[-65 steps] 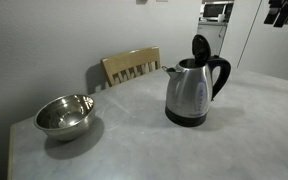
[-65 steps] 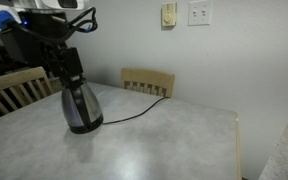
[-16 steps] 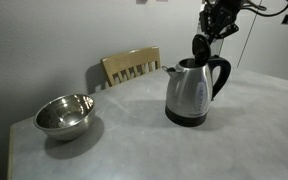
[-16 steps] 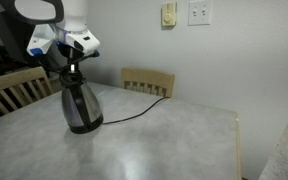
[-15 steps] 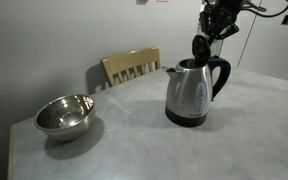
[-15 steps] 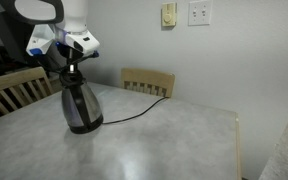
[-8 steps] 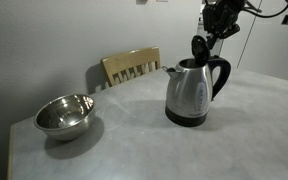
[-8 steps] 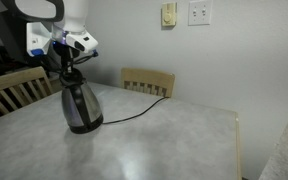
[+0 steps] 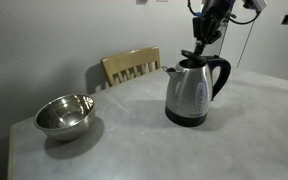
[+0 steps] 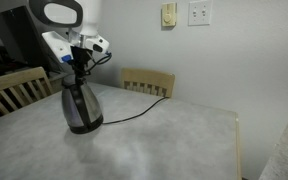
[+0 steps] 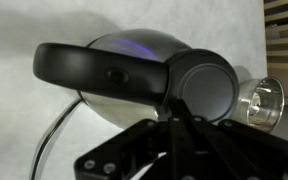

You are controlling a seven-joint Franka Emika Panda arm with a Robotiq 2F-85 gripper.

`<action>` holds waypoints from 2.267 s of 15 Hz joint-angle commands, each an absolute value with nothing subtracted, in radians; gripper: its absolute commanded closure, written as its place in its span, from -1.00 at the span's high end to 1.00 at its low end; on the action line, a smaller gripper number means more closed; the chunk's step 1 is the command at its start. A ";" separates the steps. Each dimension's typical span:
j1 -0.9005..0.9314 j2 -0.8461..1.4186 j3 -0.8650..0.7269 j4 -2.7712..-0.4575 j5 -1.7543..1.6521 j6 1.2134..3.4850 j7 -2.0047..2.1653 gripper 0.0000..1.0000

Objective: Close the kettle lid

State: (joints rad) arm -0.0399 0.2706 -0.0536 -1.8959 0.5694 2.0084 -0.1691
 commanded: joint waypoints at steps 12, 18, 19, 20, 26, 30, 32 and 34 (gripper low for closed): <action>-0.070 0.464 0.004 -1.633 0.483 1.759 -0.204 -1.00; -0.052 0.537 0.017 -1.514 0.404 1.642 -0.172 -1.00; -0.044 0.550 0.019 -1.492 0.377 1.619 -0.164 -1.00; -0.035 0.560 0.019 -1.475 0.351 1.603 -0.148 -1.00; 0.030 0.615 0.017 -1.373 0.171 1.526 -0.053 -1.00; 0.058 0.621 0.017 -1.359 0.075 1.540 -0.067 -1.00; 0.058 0.622 0.021 -1.362 0.052 1.550 -0.096 -1.00; 0.047 0.629 0.029 -1.356 0.055 1.538 -0.134 -1.00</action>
